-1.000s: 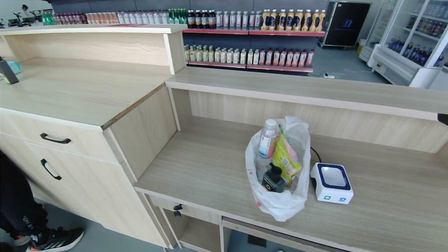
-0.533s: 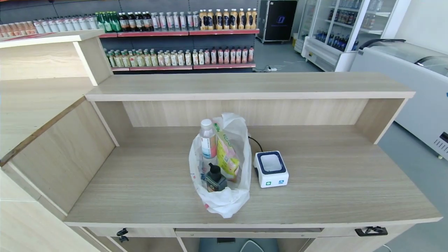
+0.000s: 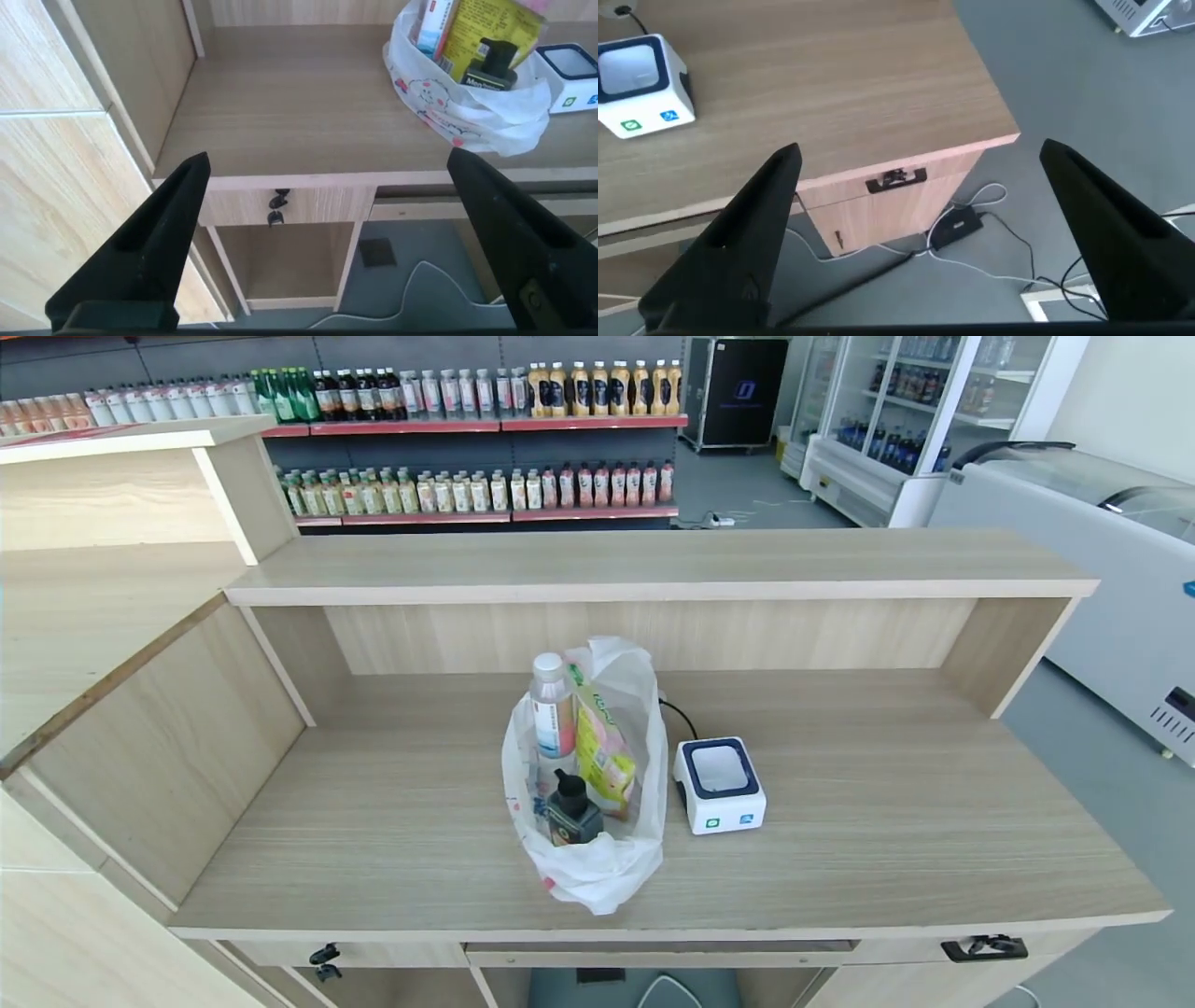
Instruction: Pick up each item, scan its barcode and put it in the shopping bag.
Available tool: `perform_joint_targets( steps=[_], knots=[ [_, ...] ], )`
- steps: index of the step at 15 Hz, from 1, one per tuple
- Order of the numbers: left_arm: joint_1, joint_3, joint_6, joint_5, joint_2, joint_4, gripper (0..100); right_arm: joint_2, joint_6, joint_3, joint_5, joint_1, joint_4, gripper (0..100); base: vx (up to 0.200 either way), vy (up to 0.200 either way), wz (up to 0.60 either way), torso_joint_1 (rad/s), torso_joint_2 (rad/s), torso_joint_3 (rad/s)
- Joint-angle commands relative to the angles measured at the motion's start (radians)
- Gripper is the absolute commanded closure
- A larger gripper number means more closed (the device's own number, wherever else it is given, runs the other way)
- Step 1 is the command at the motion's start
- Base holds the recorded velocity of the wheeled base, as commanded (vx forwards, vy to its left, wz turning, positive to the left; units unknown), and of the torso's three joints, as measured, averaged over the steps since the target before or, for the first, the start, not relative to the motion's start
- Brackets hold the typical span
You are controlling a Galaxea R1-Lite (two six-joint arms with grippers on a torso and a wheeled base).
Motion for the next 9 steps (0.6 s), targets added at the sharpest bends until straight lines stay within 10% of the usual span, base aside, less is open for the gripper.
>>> perform_joint_targets(
  steps=[1, 9],
  knots=[
    [0.000, 0.000, 0.000, 0.000, 0.001, 0.000, 0, -0.370, 0.046, 0.199, -0.044, 0.038, -0.076, 0, 0.000, 0.000, 0.00, 0.000, 0.00, 0.000],
    [0.000, 0.000, 0.000, 0.000, 0.001, 0.000, 0, -0.375, 0.104, 0.199, -0.044, 0.038, -0.021, 0, 0.000, 0.000, 0.00, 0.000, 0.00, 0.000]
  ],
)
